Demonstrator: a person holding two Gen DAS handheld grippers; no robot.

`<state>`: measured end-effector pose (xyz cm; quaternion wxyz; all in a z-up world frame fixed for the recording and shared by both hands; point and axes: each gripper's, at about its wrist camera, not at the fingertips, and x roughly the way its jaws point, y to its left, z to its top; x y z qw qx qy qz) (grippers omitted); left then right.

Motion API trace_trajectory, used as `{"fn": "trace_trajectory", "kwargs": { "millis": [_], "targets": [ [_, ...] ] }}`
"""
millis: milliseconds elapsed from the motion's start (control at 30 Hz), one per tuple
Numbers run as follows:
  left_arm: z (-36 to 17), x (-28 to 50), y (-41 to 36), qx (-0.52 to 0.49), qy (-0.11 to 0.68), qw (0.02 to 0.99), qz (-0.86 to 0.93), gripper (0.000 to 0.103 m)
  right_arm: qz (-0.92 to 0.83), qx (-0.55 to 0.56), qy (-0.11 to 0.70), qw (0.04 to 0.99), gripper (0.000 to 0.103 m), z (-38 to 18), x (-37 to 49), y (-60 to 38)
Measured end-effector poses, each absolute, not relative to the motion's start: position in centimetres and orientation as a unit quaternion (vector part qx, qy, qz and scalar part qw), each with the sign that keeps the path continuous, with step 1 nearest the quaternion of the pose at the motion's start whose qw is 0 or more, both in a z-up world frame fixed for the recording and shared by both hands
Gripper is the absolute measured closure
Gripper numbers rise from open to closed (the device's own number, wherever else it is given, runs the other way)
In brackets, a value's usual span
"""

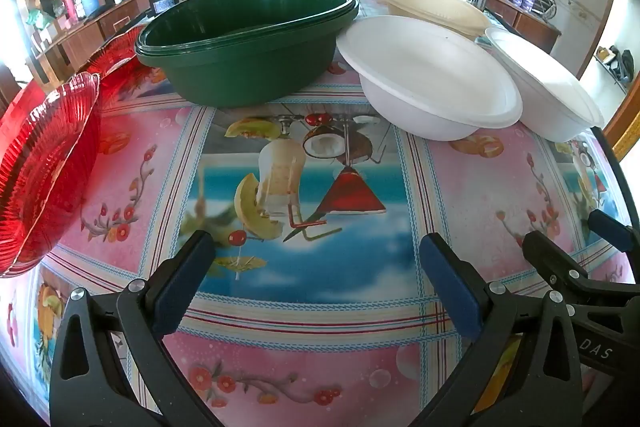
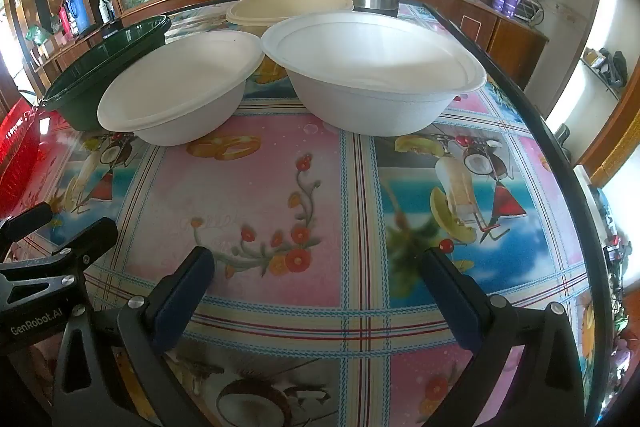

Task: Organize plates and bowls
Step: 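Move both grippers toward the large red scalloped plate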

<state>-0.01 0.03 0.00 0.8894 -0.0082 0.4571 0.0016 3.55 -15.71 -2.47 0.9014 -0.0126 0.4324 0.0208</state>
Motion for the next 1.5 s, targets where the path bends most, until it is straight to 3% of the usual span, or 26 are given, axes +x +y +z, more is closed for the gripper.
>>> {"fn": "trace_trajectory", "kwargs": {
  "millis": [300, 533, 833, 1500],
  "targets": [
    [0.1, 0.2, 0.0, -0.004, 0.475, 0.88, 0.006, 0.0, 0.018, -0.012, 0.435, 0.9, 0.0, -2.4, 3.5, -15.6],
    [0.9, -1.6, 1.0, -0.003, 0.501, 0.866, 0.009, 0.0, 0.037, -0.017, 0.481, 0.876, 0.0, -2.1, 3.6, -15.8],
    [5.3, -4.5, 3.9, -0.015, 0.475, 0.88, 0.011, 0.0, 0.058, -0.019, 0.474, 0.879, 0.0, 1.4, 1.8, -14.3],
    [10.9, -7.1, 17.2, -0.008, 0.436, 0.896, 0.085, 0.0, 0.177, -0.046, 0.443, 0.878, 0.0, 7.5, 2.4, -0.7]
  ]
}}
